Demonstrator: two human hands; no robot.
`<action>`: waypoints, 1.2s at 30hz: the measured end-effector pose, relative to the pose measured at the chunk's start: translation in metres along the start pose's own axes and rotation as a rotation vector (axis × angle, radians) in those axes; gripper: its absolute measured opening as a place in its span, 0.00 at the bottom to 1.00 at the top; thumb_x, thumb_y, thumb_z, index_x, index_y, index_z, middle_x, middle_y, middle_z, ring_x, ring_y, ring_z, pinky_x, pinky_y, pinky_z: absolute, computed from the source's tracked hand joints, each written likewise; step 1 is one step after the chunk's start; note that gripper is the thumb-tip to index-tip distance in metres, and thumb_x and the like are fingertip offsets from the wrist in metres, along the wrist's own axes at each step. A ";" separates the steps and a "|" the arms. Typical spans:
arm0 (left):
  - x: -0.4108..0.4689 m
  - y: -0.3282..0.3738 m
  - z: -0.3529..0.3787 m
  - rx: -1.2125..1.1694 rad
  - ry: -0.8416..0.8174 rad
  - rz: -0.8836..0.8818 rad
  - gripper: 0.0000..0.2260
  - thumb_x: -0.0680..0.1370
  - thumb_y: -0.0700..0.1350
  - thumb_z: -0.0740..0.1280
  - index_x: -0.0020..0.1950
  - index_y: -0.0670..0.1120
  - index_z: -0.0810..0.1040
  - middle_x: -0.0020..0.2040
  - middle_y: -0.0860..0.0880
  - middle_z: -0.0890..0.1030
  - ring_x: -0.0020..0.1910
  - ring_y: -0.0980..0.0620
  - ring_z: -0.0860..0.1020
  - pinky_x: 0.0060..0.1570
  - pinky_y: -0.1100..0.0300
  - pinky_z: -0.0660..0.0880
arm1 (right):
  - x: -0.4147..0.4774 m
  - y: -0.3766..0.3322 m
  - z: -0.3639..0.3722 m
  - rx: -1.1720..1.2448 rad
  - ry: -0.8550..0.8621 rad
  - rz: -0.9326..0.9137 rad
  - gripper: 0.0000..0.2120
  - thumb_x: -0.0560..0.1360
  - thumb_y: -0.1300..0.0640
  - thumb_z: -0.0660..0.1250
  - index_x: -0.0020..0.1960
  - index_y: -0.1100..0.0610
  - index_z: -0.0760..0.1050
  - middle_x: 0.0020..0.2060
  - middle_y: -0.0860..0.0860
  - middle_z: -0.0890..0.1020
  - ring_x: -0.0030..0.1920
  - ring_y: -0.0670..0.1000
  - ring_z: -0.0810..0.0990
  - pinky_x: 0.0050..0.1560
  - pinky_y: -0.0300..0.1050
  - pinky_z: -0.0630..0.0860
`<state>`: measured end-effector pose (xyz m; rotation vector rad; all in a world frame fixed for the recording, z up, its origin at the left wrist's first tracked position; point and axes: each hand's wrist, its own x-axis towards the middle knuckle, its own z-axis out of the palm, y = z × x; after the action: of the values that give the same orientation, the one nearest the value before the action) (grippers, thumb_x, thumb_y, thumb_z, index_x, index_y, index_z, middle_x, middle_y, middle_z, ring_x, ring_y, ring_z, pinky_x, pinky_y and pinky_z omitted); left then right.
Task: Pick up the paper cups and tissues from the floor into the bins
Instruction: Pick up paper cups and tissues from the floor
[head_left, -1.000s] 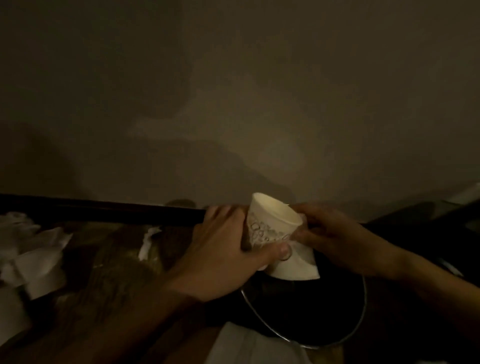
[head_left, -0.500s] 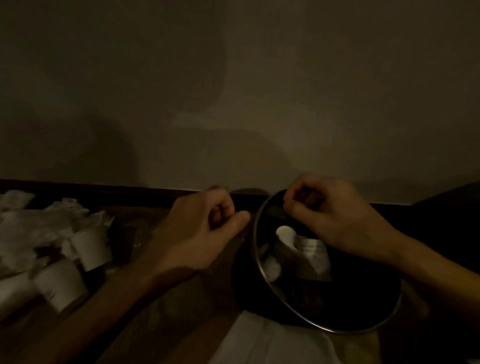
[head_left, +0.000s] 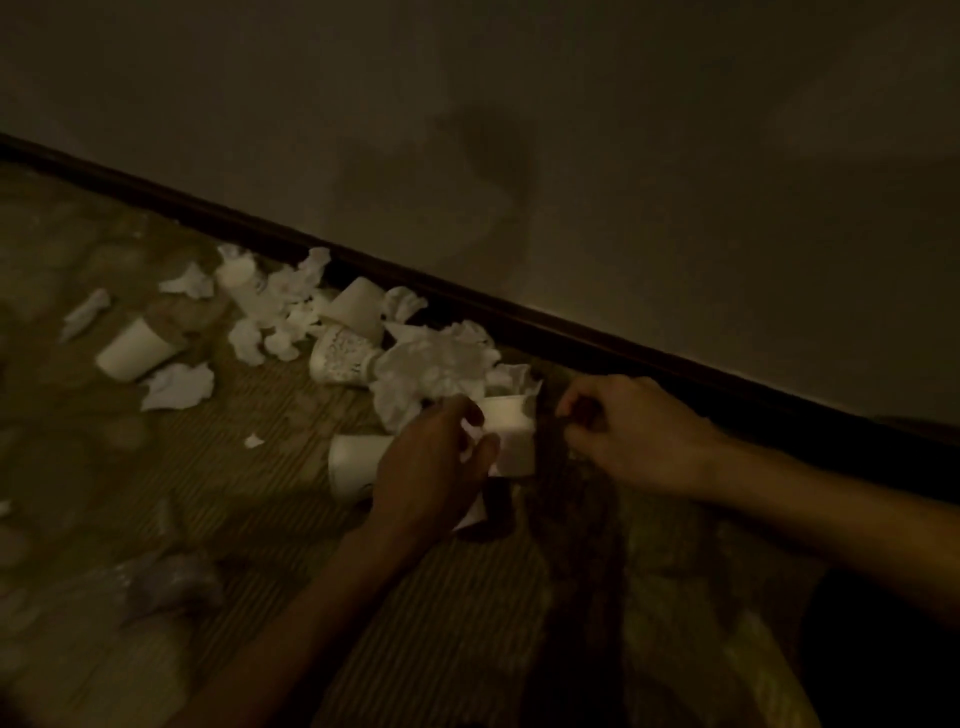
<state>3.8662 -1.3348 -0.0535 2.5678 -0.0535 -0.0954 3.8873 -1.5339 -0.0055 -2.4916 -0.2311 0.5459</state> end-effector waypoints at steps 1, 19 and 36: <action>0.009 -0.012 0.001 -0.010 0.056 -0.027 0.12 0.78 0.52 0.69 0.58 0.49 0.76 0.50 0.52 0.76 0.46 0.55 0.76 0.37 0.62 0.71 | 0.015 -0.001 0.010 -0.010 -0.010 -0.004 0.09 0.77 0.54 0.66 0.57 0.50 0.77 0.50 0.48 0.81 0.50 0.49 0.80 0.47 0.41 0.75; 0.086 -0.071 0.018 -0.532 0.059 -0.115 0.21 0.84 0.57 0.51 0.75 0.51 0.67 0.71 0.47 0.72 0.70 0.50 0.70 0.65 0.54 0.68 | 0.139 -0.050 0.065 1.039 -0.147 0.328 0.21 0.82 0.43 0.55 0.54 0.58 0.77 0.53 0.56 0.82 0.53 0.56 0.83 0.56 0.50 0.80; -0.021 -0.059 -0.011 -1.202 0.522 -0.476 0.23 0.79 0.61 0.59 0.31 0.47 0.76 0.34 0.41 0.77 0.35 0.43 0.75 0.37 0.48 0.73 | 0.058 -0.094 0.078 0.905 -0.478 0.341 0.25 0.79 0.35 0.53 0.54 0.52 0.81 0.49 0.49 0.86 0.51 0.52 0.85 0.54 0.54 0.80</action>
<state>3.8468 -1.2777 -0.0748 1.2968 0.6184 0.2856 3.9018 -1.4015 -0.0299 -1.4964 0.2330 1.0947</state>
